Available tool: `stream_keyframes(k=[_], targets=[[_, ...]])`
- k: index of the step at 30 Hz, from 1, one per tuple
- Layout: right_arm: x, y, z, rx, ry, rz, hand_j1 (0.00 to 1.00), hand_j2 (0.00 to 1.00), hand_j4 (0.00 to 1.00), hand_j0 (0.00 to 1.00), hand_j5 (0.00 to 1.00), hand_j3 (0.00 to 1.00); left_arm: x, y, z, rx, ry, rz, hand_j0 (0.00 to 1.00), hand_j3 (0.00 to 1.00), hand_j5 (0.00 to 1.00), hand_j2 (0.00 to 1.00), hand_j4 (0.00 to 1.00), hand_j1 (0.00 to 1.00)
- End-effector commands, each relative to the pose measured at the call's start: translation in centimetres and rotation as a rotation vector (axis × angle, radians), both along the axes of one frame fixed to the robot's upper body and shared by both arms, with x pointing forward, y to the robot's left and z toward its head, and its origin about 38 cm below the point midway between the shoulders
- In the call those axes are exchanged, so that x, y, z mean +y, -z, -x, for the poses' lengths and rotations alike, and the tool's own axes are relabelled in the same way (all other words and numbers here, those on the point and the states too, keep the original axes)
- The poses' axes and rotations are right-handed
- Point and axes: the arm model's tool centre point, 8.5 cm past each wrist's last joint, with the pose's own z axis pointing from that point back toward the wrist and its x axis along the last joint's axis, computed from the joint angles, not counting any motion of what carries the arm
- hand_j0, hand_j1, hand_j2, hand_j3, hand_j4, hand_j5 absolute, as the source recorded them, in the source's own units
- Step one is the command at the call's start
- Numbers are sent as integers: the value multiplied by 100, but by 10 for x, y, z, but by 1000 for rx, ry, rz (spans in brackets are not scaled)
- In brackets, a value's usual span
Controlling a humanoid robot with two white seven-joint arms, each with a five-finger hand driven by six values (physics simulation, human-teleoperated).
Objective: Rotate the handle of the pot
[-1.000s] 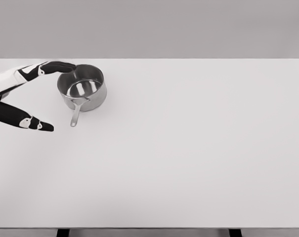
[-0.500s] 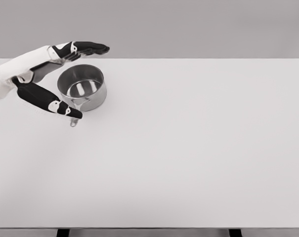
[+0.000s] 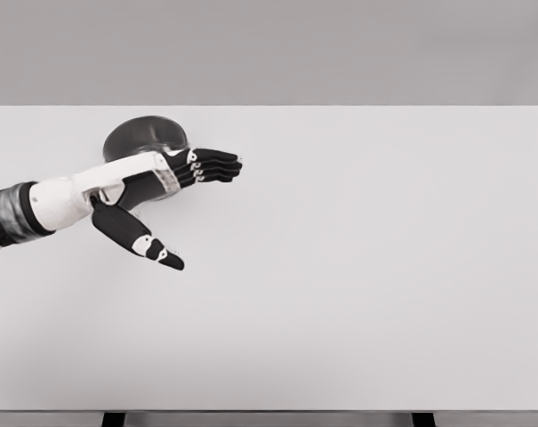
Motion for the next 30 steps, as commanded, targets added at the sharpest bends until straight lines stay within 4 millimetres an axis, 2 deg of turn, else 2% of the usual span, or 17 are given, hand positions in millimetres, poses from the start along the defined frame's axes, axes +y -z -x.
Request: stream_keyframes(k=[1,2,10,30], targets=[[0,0,0,0,1,0,100,100,100,100,100,100,0,7,0,56,-6,-27,100,100,100,100,100,100],[0,0,0,0,1,0,100,100,100,100,100,100,2,15,2,89,-13,-41,100,100,100,100,100,100],[0,0,0,1,0,-1,100,100,100,100,100,100,20,40,13,187,-52,-106,100,100,100,100,100,100],[0,0,0,1,0,-1,100,100,100,100,100,100,34,69,21,352,-104,-215,100,100,100,100,100,100]])
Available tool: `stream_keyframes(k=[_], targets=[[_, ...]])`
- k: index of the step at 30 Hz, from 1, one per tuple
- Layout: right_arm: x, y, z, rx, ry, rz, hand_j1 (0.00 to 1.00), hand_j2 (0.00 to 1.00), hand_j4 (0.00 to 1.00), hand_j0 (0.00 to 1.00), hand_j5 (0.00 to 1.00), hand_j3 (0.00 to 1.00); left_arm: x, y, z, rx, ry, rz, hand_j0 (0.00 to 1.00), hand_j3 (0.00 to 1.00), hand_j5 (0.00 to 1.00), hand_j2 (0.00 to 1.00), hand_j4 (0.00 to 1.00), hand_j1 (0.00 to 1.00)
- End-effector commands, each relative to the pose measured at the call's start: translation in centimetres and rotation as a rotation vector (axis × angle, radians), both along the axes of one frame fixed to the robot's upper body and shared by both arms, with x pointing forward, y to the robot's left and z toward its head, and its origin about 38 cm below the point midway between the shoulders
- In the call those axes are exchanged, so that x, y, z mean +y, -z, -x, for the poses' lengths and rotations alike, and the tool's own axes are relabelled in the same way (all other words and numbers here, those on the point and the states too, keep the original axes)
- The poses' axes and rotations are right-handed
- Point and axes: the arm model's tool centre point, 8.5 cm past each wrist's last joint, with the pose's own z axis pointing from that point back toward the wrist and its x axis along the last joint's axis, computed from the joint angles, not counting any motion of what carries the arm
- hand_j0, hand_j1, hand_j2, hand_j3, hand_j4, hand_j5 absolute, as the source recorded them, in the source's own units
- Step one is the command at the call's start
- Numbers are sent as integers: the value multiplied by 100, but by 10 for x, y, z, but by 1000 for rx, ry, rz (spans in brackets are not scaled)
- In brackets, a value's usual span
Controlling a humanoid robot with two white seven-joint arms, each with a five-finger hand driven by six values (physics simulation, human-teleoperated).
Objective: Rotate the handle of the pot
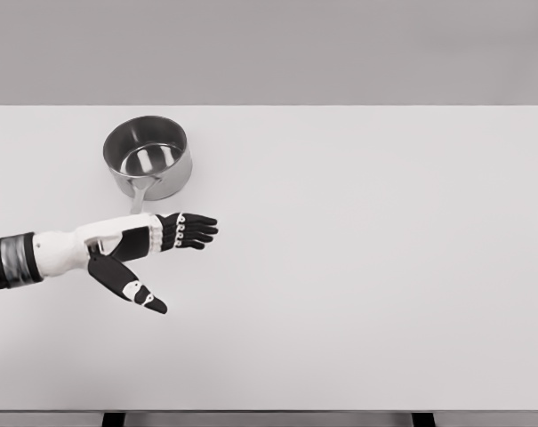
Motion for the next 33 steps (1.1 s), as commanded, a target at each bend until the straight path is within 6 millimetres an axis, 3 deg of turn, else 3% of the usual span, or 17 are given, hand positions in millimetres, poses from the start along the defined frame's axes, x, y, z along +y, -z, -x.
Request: stream_keyframes(k=[1,20,33], targets=[[0,0,0,0,0,0,100,100,100,100,100,100,2,3,0,37,-11,-23,100,100,100,100,100,100],[0,0,0,0,0,0,100,100,100,100,100,100,23,8,-3,66,-61,-93,100,100,100,100,100,100],[0,0,0,0,0,0,100,100,100,100,100,100,51,20,0,73,-148,-120,100,100,100,100,100,100]])
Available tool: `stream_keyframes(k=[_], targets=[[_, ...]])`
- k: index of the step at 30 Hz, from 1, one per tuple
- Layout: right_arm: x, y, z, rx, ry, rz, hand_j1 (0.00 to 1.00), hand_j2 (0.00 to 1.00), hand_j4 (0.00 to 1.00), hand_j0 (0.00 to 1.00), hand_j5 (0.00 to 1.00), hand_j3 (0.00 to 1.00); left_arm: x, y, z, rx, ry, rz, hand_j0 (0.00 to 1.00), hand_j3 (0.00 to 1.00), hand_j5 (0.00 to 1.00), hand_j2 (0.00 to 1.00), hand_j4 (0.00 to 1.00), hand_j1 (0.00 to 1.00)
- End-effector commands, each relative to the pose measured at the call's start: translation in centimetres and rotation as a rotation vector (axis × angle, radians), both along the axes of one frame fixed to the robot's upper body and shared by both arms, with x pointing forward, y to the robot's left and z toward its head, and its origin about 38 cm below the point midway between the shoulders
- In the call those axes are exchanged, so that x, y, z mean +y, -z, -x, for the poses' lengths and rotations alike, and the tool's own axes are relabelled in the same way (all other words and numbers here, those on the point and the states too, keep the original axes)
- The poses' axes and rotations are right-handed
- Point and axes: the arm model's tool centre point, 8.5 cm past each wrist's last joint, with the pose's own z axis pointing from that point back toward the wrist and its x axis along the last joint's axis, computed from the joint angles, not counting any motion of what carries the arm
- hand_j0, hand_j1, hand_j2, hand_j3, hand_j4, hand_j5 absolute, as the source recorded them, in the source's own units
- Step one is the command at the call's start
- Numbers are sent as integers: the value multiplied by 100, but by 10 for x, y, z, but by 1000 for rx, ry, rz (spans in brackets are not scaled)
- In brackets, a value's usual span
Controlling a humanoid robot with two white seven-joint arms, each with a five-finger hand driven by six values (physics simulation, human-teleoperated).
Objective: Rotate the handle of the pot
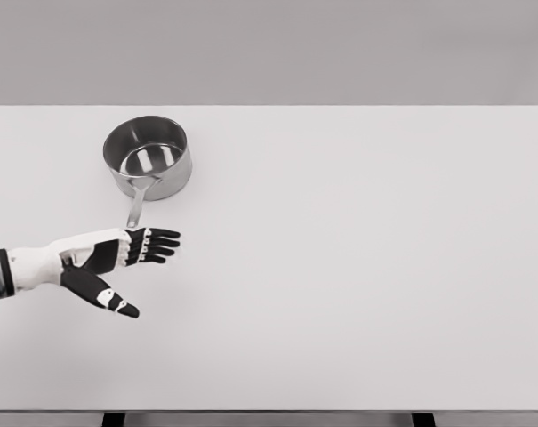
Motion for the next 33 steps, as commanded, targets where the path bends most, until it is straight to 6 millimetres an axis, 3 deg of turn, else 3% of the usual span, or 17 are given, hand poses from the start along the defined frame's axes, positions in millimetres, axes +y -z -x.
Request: stream_keyframes(k=[1,13,20,33], targets=[[0,0,0,0,0,0,100,100,100,100,100,100,4,-8,-4,-24,-12,3,100,100,100,100,100,100],[0,0,0,0,1,0,100,100,100,100,100,100,7,-19,-5,-52,-13,-4,100,100,100,100,100,100],[0,0,0,0,0,0,100,100,100,100,100,100,-9,-20,4,-56,34,25,100,100,100,100,100,100],[0,0,0,0,0,0,100,100,100,100,100,100,-45,-42,-16,-148,81,130,100,100,100,100,100,100]])
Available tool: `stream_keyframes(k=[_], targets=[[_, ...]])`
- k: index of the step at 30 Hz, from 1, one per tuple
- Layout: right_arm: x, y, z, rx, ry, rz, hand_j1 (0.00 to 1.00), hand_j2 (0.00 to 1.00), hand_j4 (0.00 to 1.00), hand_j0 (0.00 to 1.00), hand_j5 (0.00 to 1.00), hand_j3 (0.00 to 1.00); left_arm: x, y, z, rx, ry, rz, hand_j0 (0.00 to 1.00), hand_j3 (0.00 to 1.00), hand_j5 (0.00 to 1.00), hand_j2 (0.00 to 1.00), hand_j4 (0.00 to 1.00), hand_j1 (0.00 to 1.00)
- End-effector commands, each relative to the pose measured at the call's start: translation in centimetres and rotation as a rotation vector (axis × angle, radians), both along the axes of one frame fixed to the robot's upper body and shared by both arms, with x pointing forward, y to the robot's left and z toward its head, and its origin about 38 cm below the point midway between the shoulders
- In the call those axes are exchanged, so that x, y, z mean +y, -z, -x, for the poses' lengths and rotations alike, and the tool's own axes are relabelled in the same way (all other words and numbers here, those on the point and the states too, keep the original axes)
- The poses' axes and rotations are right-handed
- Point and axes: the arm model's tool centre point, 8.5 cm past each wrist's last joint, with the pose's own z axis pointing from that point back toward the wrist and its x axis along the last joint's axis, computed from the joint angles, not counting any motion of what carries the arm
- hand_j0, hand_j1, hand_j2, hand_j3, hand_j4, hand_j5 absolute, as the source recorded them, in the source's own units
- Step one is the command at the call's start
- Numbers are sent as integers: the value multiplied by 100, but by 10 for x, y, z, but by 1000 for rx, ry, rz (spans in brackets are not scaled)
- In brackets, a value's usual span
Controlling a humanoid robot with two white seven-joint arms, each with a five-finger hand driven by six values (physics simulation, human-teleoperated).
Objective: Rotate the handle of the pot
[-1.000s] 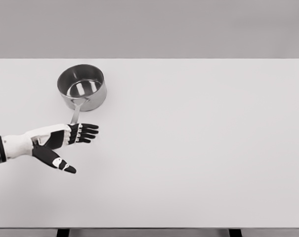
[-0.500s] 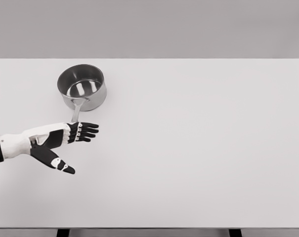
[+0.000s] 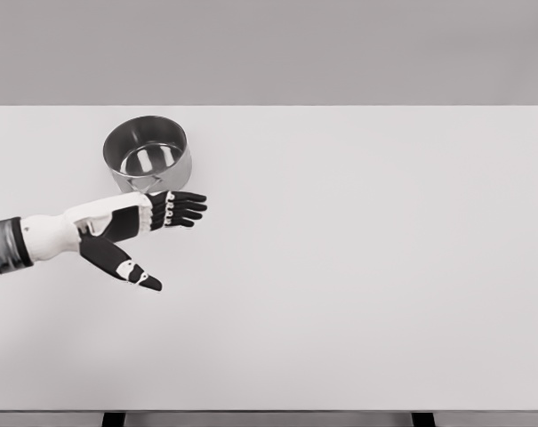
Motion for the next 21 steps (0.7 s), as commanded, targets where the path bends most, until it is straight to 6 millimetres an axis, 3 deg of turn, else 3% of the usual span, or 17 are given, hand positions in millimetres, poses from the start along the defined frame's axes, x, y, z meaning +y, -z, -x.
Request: stream_keyframes(k=[1,7,10,15,21], targets=[[0,0,0,0,0,0,100,100,100,100,100,100,-9,2,0,3,12,32,100,100,100,100,100,100],[0,0,0,0,0,0,100,100,100,100,100,100,-20,-5,-6,-21,37,39,100,100,100,100,100,100],[0,0,1,1,0,-1,100,100,100,100,100,100,-37,-10,-11,-35,67,63,100,100,100,100,100,100],[0,0,0,0,0,0,100,100,100,100,100,100,-56,0,-8,-4,106,60,100,100,100,100,100,100],[0,0,0,0,0,0,100,100,100,100,100,100,-49,15,-15,54,36,27,100,100,100,100,100,100]])
